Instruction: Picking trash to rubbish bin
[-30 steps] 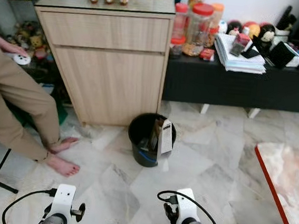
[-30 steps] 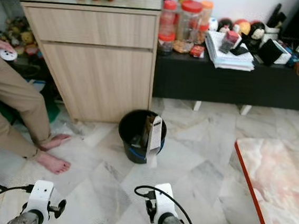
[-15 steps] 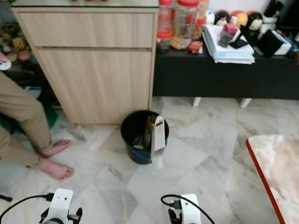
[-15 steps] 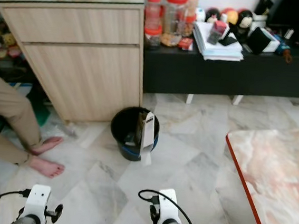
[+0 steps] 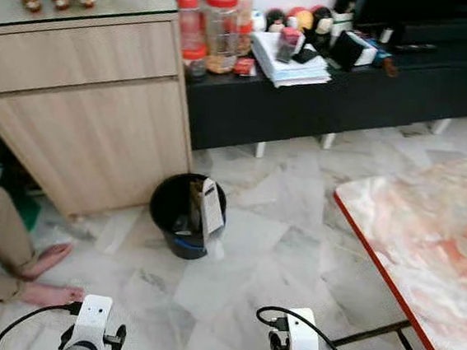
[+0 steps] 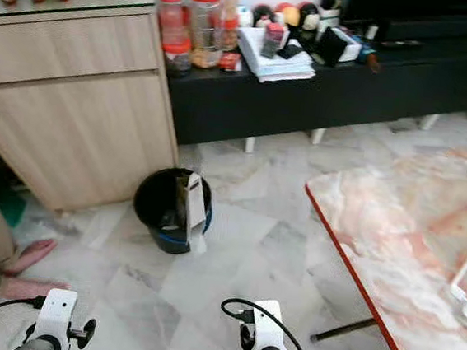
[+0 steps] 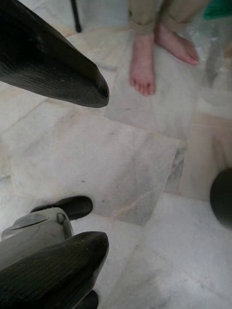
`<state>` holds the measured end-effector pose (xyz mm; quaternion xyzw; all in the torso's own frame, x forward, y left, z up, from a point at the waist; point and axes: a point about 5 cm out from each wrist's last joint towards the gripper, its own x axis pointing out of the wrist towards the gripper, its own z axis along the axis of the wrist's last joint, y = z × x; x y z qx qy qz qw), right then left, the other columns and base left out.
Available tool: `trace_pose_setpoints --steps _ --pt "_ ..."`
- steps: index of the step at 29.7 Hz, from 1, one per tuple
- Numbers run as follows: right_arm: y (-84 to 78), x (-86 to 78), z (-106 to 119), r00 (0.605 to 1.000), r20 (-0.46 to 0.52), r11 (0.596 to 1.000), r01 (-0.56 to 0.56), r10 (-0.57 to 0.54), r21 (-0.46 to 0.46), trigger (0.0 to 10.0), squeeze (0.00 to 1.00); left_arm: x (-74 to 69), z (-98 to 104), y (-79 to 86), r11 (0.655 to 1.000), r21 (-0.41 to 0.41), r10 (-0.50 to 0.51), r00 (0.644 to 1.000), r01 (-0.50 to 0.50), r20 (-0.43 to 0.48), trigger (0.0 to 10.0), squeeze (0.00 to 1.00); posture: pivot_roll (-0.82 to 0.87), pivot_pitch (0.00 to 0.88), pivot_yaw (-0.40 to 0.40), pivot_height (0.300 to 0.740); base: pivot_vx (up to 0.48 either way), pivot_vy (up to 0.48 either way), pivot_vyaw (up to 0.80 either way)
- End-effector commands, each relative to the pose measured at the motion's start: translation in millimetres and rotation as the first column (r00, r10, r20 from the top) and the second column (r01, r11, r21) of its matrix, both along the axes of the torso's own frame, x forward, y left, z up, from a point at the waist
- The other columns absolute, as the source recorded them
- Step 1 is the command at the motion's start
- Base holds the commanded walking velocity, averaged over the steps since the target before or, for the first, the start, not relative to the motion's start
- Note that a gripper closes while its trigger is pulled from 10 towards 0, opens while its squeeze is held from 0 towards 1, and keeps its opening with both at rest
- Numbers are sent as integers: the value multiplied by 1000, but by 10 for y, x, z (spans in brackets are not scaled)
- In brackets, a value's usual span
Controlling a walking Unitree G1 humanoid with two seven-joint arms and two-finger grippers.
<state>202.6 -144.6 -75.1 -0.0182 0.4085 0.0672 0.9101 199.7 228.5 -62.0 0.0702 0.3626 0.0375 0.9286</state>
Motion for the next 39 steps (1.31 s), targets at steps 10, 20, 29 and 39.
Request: trace_pose_setpoints --steps 10,20,29,39 --pt "8 -82 -49 999 -37 1000 8 -8 -3 10000 0 -96 -51 33 1000 18 -1 999 2 -43 10000 0 142 90 30 740 0 0 -781" --pt "3 -85 -51 999 -39 1000 6 -7 -6 10000 0 -111 -58 35 1000 18 1 999 -1 -46 10000 0 142 90 29 740 0 0 -781" --pt "-7 -79 -47 999 -35 1000 16 -17 -6 10000 0 -133 -68 44 1000 -1 30 998 -30 -48 10000 0 143 105 28 740 0 267 -779" --pt "-7 -87 -51 999 -37 1000 24 -24 -5 10000 0 -162 -78 59 1000 8 27 998 -27 -54 10000 0 147 124 31 740 0 0 -781"
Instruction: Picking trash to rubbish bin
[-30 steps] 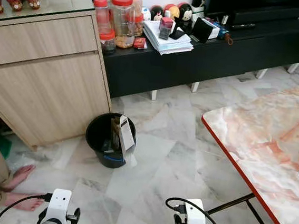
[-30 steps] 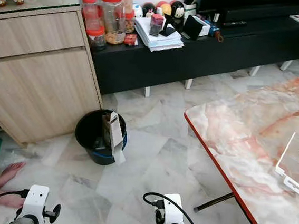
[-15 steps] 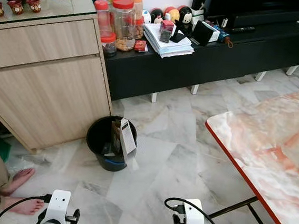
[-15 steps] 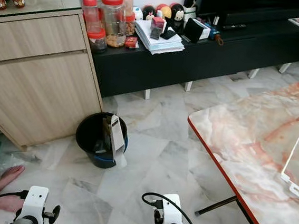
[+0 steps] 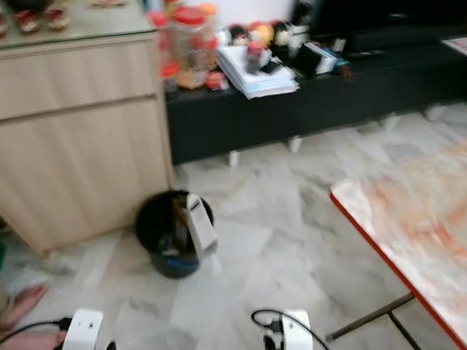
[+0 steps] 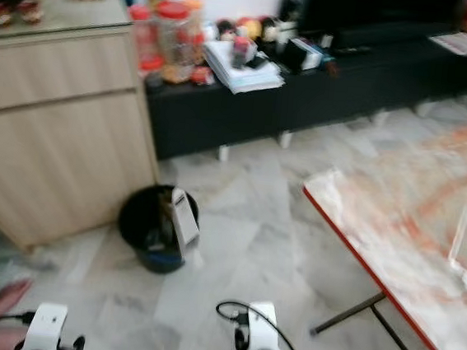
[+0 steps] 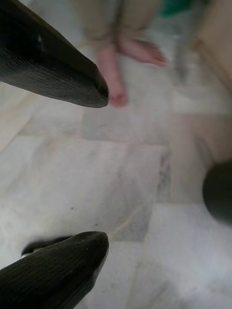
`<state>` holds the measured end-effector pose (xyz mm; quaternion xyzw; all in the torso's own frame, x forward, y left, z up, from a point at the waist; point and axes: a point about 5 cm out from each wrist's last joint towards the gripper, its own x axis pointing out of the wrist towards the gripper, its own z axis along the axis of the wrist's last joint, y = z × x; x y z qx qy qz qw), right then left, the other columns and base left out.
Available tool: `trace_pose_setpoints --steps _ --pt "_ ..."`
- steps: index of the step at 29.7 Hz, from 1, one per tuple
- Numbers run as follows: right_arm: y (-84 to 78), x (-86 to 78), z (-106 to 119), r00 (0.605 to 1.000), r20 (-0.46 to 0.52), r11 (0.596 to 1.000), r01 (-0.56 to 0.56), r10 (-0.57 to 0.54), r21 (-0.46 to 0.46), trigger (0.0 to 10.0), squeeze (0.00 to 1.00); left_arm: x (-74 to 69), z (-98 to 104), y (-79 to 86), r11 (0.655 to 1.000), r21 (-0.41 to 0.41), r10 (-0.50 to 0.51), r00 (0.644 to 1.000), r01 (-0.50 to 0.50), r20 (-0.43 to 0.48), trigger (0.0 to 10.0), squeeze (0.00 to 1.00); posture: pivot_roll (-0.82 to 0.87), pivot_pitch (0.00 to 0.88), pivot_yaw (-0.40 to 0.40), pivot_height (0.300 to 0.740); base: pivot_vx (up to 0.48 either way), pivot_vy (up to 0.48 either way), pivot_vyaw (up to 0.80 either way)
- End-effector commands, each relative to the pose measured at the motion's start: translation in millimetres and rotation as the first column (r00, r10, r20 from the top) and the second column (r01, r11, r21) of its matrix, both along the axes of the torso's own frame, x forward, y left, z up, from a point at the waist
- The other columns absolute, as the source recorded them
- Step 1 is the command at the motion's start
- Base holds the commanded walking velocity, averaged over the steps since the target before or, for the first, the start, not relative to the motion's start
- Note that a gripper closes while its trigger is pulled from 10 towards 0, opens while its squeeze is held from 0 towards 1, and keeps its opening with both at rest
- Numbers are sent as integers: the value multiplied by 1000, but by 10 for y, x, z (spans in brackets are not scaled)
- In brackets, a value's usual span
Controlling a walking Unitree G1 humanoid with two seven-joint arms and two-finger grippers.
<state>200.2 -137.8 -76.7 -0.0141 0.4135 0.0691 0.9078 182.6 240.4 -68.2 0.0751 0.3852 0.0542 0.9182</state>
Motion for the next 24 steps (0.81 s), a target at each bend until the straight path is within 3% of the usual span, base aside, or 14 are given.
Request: trace_pose_setpoints --steps 1,24 --pt "-77 -64 -36 999 -25 1000 25 -25 -14 10000 0 8 -16 -61 1000 -14 -5 1000 5 -8 10000 0 147 124 31 740 0 0 -781" --pt "-93 -75 -42 999 -29 1000 20 -20 -20 10000 0 10 -21 -87 1000 -16 -4 1000 4 -6 10000 0 147 134 24 740 0 0 -780"
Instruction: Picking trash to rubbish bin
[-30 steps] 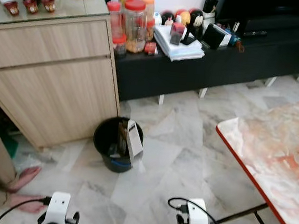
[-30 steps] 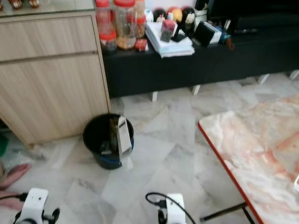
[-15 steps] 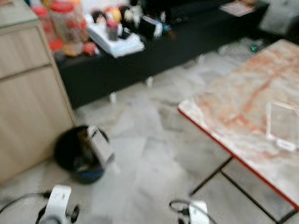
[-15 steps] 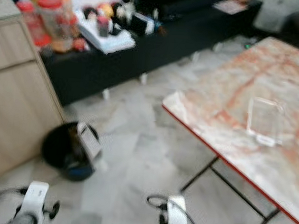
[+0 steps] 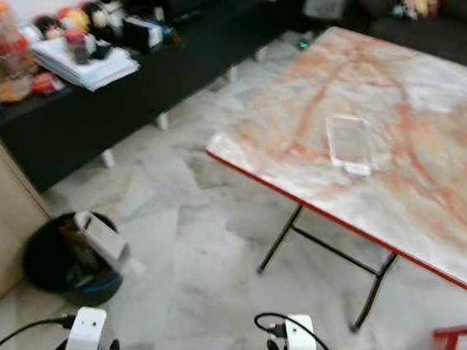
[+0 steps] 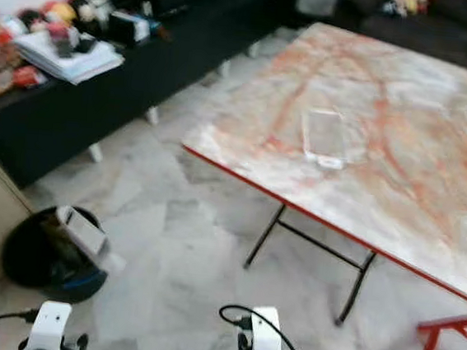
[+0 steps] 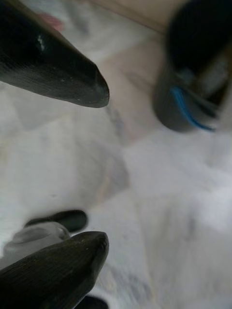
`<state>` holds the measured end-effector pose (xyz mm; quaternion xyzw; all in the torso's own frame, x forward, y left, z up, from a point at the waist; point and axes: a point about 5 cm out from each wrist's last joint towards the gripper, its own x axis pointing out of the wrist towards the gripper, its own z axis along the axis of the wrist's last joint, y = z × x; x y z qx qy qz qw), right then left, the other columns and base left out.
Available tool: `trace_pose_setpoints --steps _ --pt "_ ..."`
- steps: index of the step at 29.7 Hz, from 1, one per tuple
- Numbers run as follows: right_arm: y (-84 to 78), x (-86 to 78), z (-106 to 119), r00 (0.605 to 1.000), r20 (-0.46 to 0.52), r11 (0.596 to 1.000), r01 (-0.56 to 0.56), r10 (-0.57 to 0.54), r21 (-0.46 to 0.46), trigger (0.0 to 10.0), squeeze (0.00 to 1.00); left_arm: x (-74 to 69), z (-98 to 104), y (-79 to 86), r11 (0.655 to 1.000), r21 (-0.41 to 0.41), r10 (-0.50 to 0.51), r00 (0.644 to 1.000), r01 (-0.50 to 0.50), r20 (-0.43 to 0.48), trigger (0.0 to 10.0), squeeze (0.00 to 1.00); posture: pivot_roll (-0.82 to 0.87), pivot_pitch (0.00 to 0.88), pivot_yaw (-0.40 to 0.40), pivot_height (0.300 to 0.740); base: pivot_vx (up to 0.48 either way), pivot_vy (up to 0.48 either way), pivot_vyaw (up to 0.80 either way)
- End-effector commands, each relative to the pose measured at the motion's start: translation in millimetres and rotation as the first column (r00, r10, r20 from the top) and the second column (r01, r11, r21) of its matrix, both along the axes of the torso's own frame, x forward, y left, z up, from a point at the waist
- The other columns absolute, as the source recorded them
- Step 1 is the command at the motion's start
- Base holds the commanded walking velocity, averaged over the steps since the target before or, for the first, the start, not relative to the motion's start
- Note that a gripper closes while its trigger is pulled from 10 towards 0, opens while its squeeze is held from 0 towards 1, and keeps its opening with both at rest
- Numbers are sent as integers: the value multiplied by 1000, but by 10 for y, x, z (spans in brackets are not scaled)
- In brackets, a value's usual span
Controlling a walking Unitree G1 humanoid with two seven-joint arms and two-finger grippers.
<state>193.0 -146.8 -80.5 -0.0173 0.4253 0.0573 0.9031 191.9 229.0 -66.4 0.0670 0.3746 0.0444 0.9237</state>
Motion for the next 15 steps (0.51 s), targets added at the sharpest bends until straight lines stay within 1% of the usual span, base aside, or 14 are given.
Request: trace_pose_setpoints --steps 1,14,15 --pt "-4 -4 -3 1000 -5 1000 2 -2 -3 10000 0 -79 -38 24 1000 6 8 1000 -8 -28 10000 0 147 134 23 740 0 0 -781" --pt "8 -3 -4 1000 -5 1000 0 0 -2 10000 0 -15 -5 21 1000 9 1 1000 -1 -9 10000 0 145 137 25 740 0 0 -780" --pt "12 1 -1 1000 -4 1000 -1 1 -1 10000 0 10 8 18 1000 1 11 1000 -11 3 10000 0 146 137 25 740 0 0 -775"
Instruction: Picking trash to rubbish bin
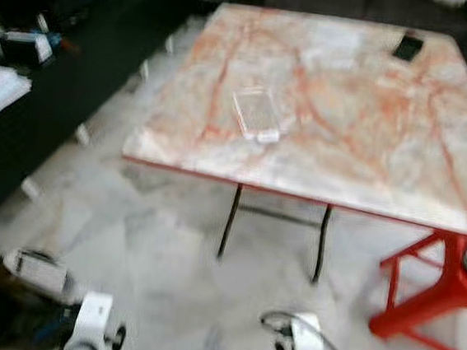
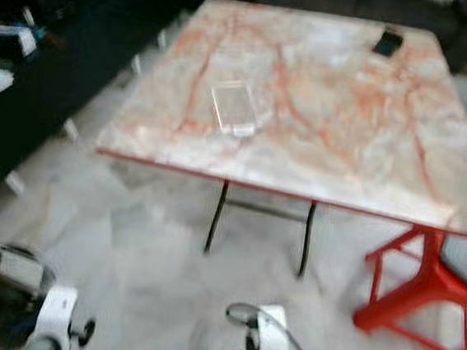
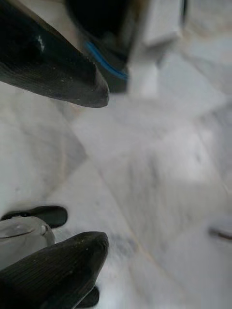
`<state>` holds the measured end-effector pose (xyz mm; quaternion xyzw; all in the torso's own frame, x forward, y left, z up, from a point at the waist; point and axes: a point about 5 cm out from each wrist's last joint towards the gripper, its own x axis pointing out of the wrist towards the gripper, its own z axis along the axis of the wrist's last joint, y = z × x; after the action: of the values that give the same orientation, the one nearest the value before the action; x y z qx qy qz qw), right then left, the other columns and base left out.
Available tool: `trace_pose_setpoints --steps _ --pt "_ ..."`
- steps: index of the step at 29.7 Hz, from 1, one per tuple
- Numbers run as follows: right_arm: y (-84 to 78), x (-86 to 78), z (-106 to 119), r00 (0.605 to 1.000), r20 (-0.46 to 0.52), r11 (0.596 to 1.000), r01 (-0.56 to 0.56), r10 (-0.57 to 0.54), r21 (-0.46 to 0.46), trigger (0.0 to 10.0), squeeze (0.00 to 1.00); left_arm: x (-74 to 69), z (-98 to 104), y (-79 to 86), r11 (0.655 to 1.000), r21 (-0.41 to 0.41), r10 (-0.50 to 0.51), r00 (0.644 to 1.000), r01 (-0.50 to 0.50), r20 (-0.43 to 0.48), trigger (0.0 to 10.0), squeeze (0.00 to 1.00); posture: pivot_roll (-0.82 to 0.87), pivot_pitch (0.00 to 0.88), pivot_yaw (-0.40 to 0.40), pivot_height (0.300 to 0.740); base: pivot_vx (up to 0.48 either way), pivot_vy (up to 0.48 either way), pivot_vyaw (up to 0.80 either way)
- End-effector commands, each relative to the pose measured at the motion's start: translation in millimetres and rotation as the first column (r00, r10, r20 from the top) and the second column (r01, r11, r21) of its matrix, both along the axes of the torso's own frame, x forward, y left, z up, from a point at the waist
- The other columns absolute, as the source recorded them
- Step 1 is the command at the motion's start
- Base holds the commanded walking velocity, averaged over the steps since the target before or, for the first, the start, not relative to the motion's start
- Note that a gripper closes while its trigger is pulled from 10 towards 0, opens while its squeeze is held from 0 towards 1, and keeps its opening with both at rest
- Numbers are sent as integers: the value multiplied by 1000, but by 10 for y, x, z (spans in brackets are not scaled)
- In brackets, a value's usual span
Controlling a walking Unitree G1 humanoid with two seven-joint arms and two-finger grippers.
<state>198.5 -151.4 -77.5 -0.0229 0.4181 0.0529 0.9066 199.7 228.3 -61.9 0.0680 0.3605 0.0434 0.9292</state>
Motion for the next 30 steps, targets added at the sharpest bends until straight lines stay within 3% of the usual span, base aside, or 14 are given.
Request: trace_pose_setpoints --steps 1,6,13,19,23,25,28,29,30 --pt "60 -52 -30 1000 -19 1000 -5 5 12 10000 0 -55 -30 24 1000 -5 22 1000 -22 -21 10000 0 146 137 25 740 0 0 -775" --pt "89 23 14 1000 16 1000 -8 8 27 10000 0 127 74 -46 999 2 -39 998 38 53 10000 0 143 138 29 740 0 0 -641" --pt "121 291 191 989 146 999 -31 27 26 10000 0 329 214 -94 997 1 -70 987 71 143 10000 0 142 136 31 740 0 0 0" --pt "189 678 519 936 347 995 -82 58 55 10000 0 577 475 -153 994 28 -111 938 107 328 10000 0 135 133 30 740 0 0 0" --pt "196 730 573 923 380 995 -89 62 54 10000 0 608 516 -166 993 28 -117 927 114 356 10000 0 135 133 30 740 0 0 0" --pt "249 1009 936 816 574 989 -131 67 72 10000 0 789 818 -219 992 58 -126 840 112 528 10000 0 129 124 25 740 0 0 0" --pt "258 1085 1083 757 650 987 -146 71 63 10000 0 827 959 -268 990 73 -137 787 117 601 10000 0 127 119 22 740 0 0 0" --pt "253 1136 1209 704 708 987 -144 53 69 10000 0 832 1037 -299 989 85 -148 755 122 639 10000 0 124 116 20 740 0 0 0" --pt "251 1156 1265 680 732 987 -142 44 73 10000 0 838 1108 -327 985 113 -175 726 134 665 10000 0 124 115 20 740 0 0 0"
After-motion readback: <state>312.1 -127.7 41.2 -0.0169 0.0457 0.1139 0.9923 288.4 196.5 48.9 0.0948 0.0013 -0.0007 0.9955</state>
